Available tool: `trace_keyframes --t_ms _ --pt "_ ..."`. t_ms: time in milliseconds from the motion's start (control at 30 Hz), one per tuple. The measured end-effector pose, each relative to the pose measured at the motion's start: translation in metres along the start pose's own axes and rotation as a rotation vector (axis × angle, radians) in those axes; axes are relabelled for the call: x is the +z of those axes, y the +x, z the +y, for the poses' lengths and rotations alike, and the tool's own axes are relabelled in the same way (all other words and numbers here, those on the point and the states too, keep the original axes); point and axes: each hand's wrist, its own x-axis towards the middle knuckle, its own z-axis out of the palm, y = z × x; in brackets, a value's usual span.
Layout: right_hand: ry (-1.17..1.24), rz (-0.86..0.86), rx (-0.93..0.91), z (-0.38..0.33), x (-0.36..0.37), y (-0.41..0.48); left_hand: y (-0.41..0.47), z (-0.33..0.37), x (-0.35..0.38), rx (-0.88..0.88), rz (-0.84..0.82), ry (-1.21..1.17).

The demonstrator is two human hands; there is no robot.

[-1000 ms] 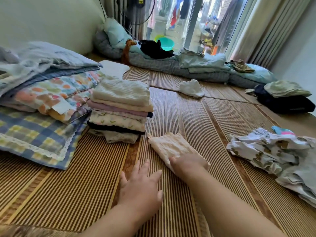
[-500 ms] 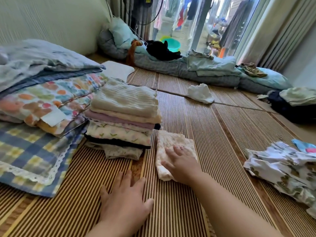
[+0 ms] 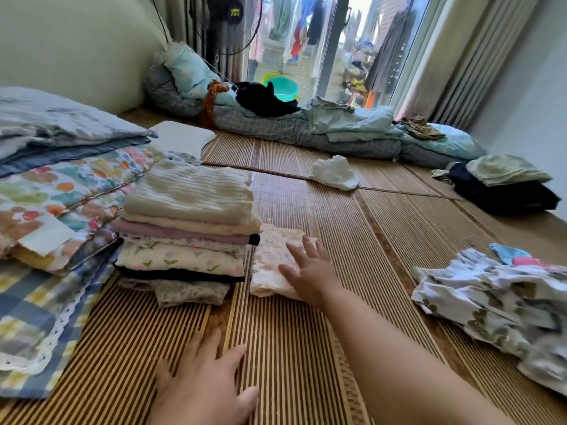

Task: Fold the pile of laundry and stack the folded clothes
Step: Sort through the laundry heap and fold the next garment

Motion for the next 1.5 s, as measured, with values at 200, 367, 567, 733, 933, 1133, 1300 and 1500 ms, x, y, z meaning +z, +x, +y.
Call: trace_keyframes --t_ms 200,367,567,733,933,1133,1300,1500 --pt "0.049 0.062 0.067 0.065 -0.043 -0.124 -0.014 0.02 0.01 0.215 -0.008 0.109" --pt "0.108 0.186 0.244 0.139 -0.072 -0.247 -0.035 0.058 0.029 0.344 0.02 0.13" --pt "0.181 0.237 0.431 0.194 -0.083 -0.312 -0.056 0.161 0.036 0.492 0.091 0.227" --pt "0.168 0.335 0.442 0.229 -0.11 -0.279 -0.044 0.29 0.031 0.676 0.186 0.245" --pt "0.04 0.4 0.486 0.299 -0.17 -0.209 0.031 0.415 0.028 0.698 0.201 0.222" --pt "-0.171 0.294 0.549 0.353 -0.192 -0.15 0.108 0.459 0.033 0.55 0.242 0.054" --pt "0.158 0.497 0.471 0.366 -0.208 -0.144 0.131 0.469 0.023 0.499 0.276 -0.24" --pt "0.451 0.787 0.189 0.317 -0.274 -0.178 0.086 0.463 -0.042 0.675 0.206 -0.853"
